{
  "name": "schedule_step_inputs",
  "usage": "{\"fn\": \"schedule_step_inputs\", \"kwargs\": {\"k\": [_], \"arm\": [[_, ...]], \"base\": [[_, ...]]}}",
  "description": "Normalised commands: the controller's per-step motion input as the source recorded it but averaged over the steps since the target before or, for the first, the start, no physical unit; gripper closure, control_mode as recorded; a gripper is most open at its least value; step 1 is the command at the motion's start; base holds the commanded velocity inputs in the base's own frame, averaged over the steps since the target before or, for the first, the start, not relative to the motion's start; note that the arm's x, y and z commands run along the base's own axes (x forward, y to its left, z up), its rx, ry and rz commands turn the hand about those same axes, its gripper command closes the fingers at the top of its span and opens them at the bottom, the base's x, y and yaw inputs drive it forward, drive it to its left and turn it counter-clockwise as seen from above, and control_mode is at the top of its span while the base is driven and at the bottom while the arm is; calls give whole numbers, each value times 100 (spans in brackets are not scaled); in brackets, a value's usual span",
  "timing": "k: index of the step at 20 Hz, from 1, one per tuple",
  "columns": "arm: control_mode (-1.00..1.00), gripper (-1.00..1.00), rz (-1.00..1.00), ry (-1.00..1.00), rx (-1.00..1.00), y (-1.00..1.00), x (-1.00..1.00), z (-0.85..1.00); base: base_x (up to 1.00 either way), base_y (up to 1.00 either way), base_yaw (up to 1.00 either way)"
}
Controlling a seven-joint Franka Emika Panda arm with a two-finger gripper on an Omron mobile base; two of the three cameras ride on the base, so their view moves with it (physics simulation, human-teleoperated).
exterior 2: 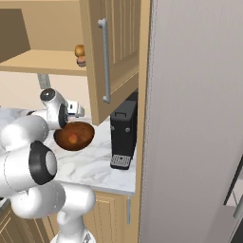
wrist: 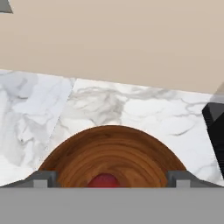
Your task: Open the cabinet. Pick the tangerine and mango from the cabinet and place them into the bowl. Then close the cabinet.
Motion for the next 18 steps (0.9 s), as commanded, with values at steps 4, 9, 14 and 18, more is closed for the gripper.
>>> {"fn": "schedule_step_inputs", "kwargs": {"k": [4, 9, 14, 18], "arm": [[-100, -100, -2, -17, 0, -17, -33, 89], [-100, -100, -4, -15, 0, -31, -40, 90], [-100, -100, -5, -12, 0, -31, -34, 98], [-100, -100, -4, -14, 0, -19, -24, 100]], "base": [[0, 0, 0], [0, 0, 0], [0, 0, 0], [0, 0, 0]]}}
